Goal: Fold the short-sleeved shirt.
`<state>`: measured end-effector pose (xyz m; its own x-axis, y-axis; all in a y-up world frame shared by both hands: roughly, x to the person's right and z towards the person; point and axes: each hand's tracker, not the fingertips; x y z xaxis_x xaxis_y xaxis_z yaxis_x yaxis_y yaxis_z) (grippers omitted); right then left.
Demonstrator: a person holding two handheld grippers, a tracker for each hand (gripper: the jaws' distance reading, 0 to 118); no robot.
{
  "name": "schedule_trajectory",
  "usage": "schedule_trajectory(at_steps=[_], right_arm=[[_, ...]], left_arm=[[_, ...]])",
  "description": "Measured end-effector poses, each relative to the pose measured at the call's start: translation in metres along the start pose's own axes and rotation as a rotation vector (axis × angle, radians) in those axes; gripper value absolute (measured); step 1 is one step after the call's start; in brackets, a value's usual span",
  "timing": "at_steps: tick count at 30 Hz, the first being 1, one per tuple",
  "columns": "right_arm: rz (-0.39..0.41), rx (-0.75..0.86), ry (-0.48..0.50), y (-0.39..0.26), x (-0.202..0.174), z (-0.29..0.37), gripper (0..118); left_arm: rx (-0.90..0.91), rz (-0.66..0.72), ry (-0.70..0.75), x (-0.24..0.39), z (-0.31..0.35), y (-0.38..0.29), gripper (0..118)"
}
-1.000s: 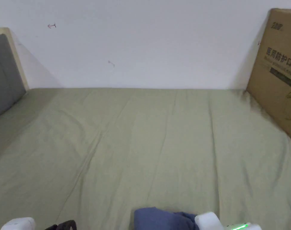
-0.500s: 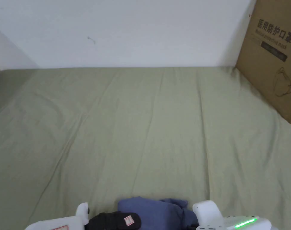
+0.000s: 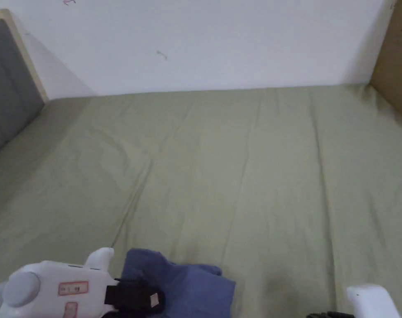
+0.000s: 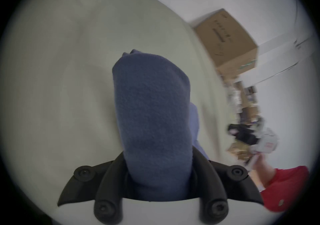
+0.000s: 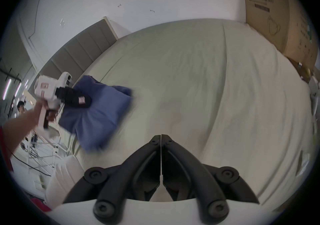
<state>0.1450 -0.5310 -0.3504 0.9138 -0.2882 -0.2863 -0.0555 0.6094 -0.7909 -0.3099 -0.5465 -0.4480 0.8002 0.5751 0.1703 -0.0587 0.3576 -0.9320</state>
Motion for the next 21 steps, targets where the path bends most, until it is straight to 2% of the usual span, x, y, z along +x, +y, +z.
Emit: schedule_trajectory(at_steps=[3, 5, 8, 9, 10, 11, 12, 13, 14, 16, 17, 19, 21], right_arm=[[0.057, 0.031, -0.05, -0.005, -0.009, 0.016, 0], [0.053, 0.043, -0.07, -0.009, -0.014, 0.023, 0], [0.018, 0.058, -0.065, -0.008, -0.019, 0.03, 0], [0.0, 0.054, -0.06, -0.008, -0.019, 0.03, 0], [-0.017, 0.054, -0.056, -0.007, -0.019, 0.029, 0], [-0.022, 0.054, -0.05, -0.006, -0.019, 0.03, 0], [-0.021, 0.054, -0.05, -0.004, -0.019, 0.031, 0], [-0.017, 0.056, -0.054, -0.003, -0.02, 0.033, 0], [-0.008, 0.062, -0.066, -0.002, -0.021, 0.034, 0], [0.003, 0.073, -0.073, 0.0, -0.022, 0.039, 0], [0.006, 0.082, -0.075, 0.001, -0.022, 0.043, 0], [0.012, 0.104, -0.083, 0.003, -0.023, 0.052, 0], [0.02, 0.139, -0.092, 0.004, -0.027, 0.064, 0]], left_arm=[[0.006, -0.064, 0.239, -0.04, 0.064, 0.02, 22], [-0.028, -0.102, 0.404, -0.046, 0.095, 0.028, 22], [-0.096, -0.223, 0.737, -0.063, 0.111, 0.037, 22], [-0.117, -0.201, 0.771, -0.067, 0.115, 0.039, 22], [-0.109, -0.159, 0.764, -0.072, 0.12, 0.041, 24], [-0.098, -0.116, 0.74, -0.076, 0.126, 0.042, 36], [-0.082, -0.097, 0.724, -0.076, 0.131, 0.042, 60], [-0.065, -0.099, 0.729, -0.081, 0.137, 0.045, 102], [-0.038, -0.113, 0.737, -0.077, 0.142, 0.042, 118], [0.018, -0.151, 0.759, -0.065, 0.15, 0.036, 111], [0.104, -0.187, 0.701, -0.063, 0.158, 0.037, 111], [0.176, -0.144, 0.664, -0.037, 0.165, 0.024, 111], [0.373, -0.07, 0.554, -0.002, 0.167, 0.007, 111]])
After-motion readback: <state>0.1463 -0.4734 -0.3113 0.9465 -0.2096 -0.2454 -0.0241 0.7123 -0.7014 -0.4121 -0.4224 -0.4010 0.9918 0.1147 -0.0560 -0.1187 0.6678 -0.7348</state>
